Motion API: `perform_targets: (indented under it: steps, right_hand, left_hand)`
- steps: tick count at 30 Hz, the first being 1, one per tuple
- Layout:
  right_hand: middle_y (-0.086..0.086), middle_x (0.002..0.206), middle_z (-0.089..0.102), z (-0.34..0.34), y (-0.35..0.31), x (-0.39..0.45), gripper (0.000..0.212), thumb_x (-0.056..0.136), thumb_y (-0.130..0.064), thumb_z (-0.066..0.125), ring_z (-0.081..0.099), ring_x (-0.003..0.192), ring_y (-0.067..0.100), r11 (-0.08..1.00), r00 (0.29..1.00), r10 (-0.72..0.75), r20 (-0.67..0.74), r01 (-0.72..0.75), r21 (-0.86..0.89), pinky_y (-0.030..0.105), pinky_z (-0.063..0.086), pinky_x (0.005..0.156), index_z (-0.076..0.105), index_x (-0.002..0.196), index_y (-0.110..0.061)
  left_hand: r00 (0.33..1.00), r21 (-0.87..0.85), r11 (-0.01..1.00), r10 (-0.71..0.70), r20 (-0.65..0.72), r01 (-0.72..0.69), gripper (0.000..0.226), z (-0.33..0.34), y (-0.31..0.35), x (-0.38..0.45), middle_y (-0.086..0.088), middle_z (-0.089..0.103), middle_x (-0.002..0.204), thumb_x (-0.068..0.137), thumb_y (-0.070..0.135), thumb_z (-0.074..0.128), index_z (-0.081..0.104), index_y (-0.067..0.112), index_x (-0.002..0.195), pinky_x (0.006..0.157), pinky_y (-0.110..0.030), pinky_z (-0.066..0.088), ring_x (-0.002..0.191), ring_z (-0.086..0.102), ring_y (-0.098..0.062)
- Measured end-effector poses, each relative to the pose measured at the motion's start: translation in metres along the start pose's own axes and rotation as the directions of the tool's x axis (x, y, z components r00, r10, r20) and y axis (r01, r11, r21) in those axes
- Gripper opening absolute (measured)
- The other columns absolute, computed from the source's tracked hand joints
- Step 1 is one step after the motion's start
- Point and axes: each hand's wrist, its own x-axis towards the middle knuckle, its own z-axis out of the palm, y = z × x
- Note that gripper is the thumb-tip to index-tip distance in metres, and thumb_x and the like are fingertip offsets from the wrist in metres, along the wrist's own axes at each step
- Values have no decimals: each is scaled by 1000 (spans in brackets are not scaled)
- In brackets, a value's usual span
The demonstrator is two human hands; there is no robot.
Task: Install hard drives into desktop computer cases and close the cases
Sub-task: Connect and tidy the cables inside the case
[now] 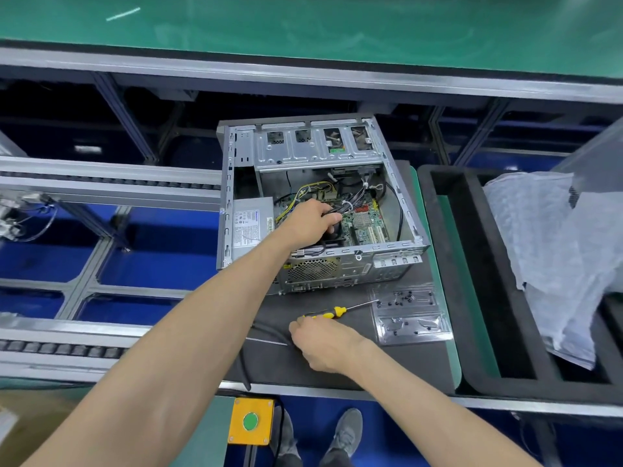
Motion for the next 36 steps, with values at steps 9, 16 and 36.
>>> perform_targets:
  steps: [9, 16, 36]
  right_hand:
    - [1, 75, 64, -91, 55, -26, 18, 70, -7, 54, 62, 76, 29, 969, 973, 161, -167, -125, 212, 35, 54, 64, 65, 75, -21]
    - [-8, 51, 64, -123, 125, -72, 27, 82, 3, 57, 53, 45, 3, 611, 700, 630, -336, -179, 771, 14, 42, 50, 68, 69, -18]
    - [11, 51, 67, -125, 132, -51, 21, 79, -1, 47, 68, 46, 22, 153, 420, 907, -7, -315, 937, 30, 54, 52, 68, 75, 2]
  left_hand:
    - [999, 5, 1000, -23, -32, 23, 37, 1, 1, 0, 9, 59, 61, 104, 31, 53, 71, 6, 85, 54, -26, 34, 55, 51, -8]
    - [996, -46, 995, -87, -17, 86, 36, 1, -1, 5, -1, 55, 58, 104, 30, 51, 68, 12, 77, 50, -27, 31, 48, 45, -12]
    - [938, -680, 648, -274, 215, 345, 22, -8, 13, 9, -11, 52, 73, 104, 5, 46, 56, 2, 85, 38, -17, 25, 47, 33, -9]
